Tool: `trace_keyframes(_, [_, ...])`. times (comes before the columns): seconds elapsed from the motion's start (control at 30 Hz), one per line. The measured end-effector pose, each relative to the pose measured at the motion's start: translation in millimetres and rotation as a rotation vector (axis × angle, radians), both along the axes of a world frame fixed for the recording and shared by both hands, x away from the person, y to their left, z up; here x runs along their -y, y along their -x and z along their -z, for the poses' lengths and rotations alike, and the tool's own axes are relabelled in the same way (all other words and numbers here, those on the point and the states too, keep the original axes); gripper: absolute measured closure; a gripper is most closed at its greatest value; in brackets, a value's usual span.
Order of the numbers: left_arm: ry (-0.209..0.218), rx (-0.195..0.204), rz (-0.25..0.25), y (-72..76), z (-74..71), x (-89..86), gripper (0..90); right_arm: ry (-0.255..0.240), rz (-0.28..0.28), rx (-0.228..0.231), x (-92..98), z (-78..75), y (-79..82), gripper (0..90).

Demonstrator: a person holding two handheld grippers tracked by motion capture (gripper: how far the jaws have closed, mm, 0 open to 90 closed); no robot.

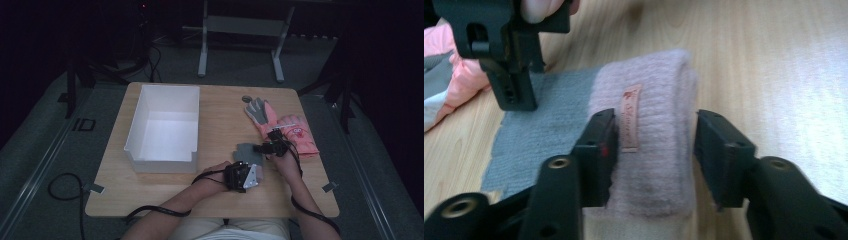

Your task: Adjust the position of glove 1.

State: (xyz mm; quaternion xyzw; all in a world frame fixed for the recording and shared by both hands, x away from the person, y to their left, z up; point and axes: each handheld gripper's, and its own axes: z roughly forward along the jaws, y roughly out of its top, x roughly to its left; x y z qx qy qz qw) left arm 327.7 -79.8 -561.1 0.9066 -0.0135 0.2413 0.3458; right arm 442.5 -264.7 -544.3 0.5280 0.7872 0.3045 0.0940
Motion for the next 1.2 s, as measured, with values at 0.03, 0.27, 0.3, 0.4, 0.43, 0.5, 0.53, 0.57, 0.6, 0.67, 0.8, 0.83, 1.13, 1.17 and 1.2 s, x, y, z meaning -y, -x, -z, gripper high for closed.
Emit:
trace_keyframes(0.03, [0.004, -0.012, -0.003, -1.3, 0.1, -0.1, 54.3, -0.015, -0.002, -0.006, 0.0, 0.2, 0.3, 47.7])
trace_keyframes(0.27, [0.102, -0.247, 0.032, -28.4, -3.8, -13.7, 70.5, -0.188, -0.050, -0.112, 4.8, 3.3, -3.9, 57.5])
trace_keyframes(0.3, [0.108, -0.267, 0.038, -30.9, -3.8, -14.9, 71.3, -0.215, -0.059, -0.126, 5.1, 4.2, -5.1, 58.1])
trace_keyframes(0.4, [0.114, -0.303, 0.054, -35.9, -3.9, -16.7, 72.8, -0.280, -0.088, -0.150, 3.2, 5.5, -8.8, 57.6])
trace_keyframes(0.43, [0.115, -0.314, 0.052, -36.6, -4.2, -16.7, 73.0, -0.283, -0.097, -0.146, 1.6, 5.5, -10.2, 57.8])
trace_keyframes(0.5, [0.107, -0.326, 0.051, -37.7, -5.4, -16.4, 73.3, -0.264, -0.109, -0.137, -2.9, 4.5, -12.3, 63.1])
trace_keyframes(0.53, [0.098, -0.326, 0.049, -37.8, -6.5, -16.1, 73.4, -0.261, -0.117, -0.136, -5.1, 3.2, -12.7, 67.6])
trace_keyframes(0.57, [0.093, -0.335, 0.044, -38.3, -7.8, -15.6, 73.5, -0.256, -0.125, -0.123, -6.8, 0.9, -12.1, 70.2])
trace_keyframes(0.6, [0.082, -0.337, 0.043, -38.5, -9.1, -15.2, 73.6, -0.248, -0.133, -0.108, -7.8, -1.6, -10.9, 71.7])
trace_keyframes(0.67, [0.056, -0.337, 0.040, -37.9, -12.8, -13.6, 73.9, -0.226, -0.139, -0.084, -9.1, -7.4, -7.2, 72.9])
trace_keyframes(0.8, [0.039, -0.345, 0.029, -40.2, -20.6, -13.3, 74.5, -0.221, -0.135, -0.058, -6.3, -19.1, -1.5, 73.7])
trace_keyframes(0.83, [0.046, -0.349, 0.025, -39.4, -24.2, -13.3, 74.5, -0.224, -0.135, -0.050, -5.6, -22.6, -0.3, 73.8])
trace_keyframes(1.13, [0.030, -0.336, 0.026, -36.5, -71.3, -14.3, 74.7, -0.246, -0.156, 0.026, -2.0, -61.3, 9.2, 73.9])
trace_keyframes(1.17, [0.027, -0.341, 0.021, -37.3, -75.1, -14.5, 74.6, -0.251, -0.154, 0.035, -1.6, -65.5, 10.2, 73.9])
trace_keyframes(1.2, [0.024, -0.343, 0.019, -37.8, -78.8, -14.8, 74.6, -0.256, -0.149, 0.041, -1.4, -69.3, 10.9, 73.9])
